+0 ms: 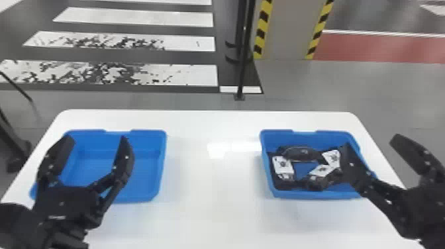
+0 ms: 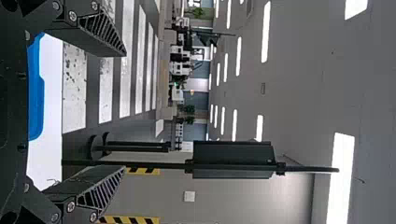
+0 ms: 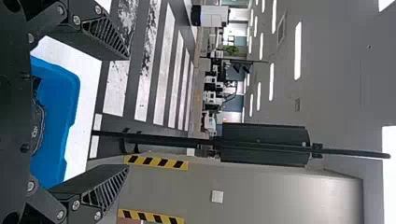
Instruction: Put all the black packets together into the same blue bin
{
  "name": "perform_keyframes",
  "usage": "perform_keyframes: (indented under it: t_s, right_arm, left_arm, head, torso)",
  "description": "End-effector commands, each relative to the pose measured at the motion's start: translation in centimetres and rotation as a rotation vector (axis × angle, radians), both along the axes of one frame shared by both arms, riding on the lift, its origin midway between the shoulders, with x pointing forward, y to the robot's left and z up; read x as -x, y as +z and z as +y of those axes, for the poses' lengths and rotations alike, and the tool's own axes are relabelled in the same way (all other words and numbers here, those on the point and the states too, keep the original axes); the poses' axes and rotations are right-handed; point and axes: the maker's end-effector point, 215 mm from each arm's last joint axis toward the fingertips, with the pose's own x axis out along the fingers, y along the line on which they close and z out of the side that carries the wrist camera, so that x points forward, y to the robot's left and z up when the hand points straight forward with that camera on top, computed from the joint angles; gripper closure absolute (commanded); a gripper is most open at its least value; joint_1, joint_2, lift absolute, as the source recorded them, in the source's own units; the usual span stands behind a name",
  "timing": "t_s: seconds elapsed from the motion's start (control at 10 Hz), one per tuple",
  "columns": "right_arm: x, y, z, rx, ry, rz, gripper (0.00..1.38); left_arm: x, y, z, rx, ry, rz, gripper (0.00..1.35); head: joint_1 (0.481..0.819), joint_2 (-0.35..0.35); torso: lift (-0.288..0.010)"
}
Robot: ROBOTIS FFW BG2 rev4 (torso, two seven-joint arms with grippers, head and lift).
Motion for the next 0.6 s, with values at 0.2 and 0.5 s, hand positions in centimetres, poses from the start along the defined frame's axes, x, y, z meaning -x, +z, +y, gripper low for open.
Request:
perform_keyframes:
  t_s: [0.2,0.5]
  right_arm:
    - [-0.04,0.05,0.04,-0.001,0.002,-0.003,0.21]
    - [-0.10,0.15,0.02,-0.006,0.003,-0.016,0.21]
  left_arm:
    - [0.04,0.01,0.00,0.001,-0.001,-0.001,0.18]
    - [0.10,-0.23,0.15,0.005,0.003,0.004,0.18]
  head:
    - [0.695,-0.069]
    - [0.695,-0.070]
  torso:
    - [-0.110]
    - [-0.110]
